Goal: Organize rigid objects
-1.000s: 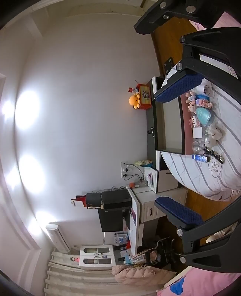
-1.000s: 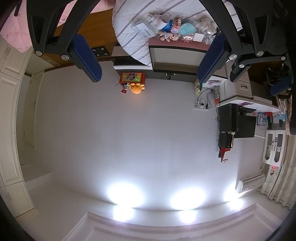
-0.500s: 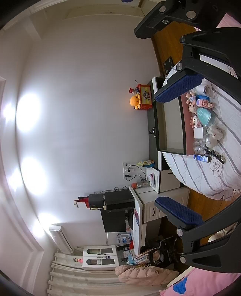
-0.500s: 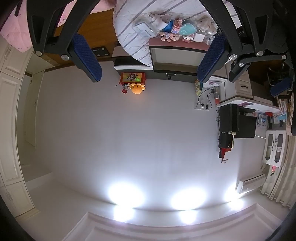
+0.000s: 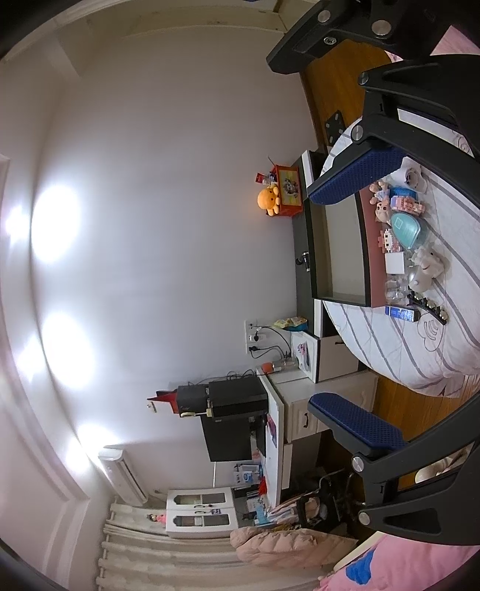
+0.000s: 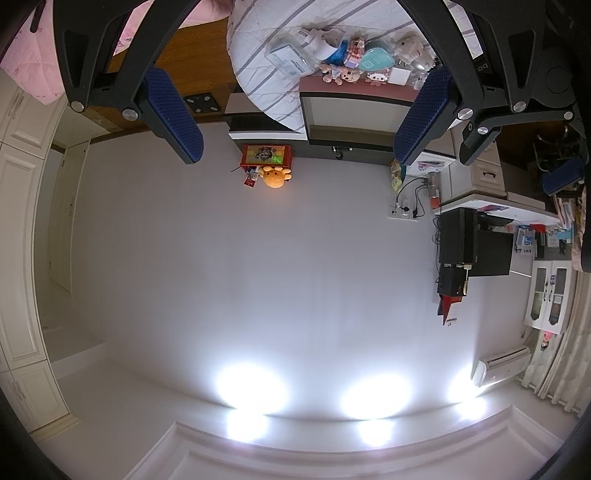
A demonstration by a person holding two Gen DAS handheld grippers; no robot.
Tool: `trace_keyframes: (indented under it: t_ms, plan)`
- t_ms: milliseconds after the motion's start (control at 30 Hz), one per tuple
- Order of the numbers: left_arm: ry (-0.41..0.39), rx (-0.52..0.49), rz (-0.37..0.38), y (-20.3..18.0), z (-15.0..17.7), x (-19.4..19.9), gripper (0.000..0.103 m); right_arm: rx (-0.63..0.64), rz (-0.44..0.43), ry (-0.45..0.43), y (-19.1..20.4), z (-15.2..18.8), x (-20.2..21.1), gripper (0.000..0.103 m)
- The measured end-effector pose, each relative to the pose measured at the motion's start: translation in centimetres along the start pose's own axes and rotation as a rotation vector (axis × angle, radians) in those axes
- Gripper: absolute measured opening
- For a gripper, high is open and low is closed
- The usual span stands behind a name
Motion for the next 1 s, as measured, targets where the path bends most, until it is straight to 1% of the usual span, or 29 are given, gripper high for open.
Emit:
trace_keyframes:
  t_ms: [1000]
  plan:
    - [0.002, 0.010, -0.001, 0.37, 0.37, -0.17, 0.103, 0.003, -0.002, -0.002, -0.03, -0.09, 0.02, 0.103]
Point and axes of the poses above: each gripper's, at about its wrist camera, not at the fingertips, and x roughly against the way its jaws point, y to its left, z to its underside, the point moved 1 cm from there along -x, roughly the way its jaws point, and after that the axes turned 9 degrees about x, right-handed, at the moved point
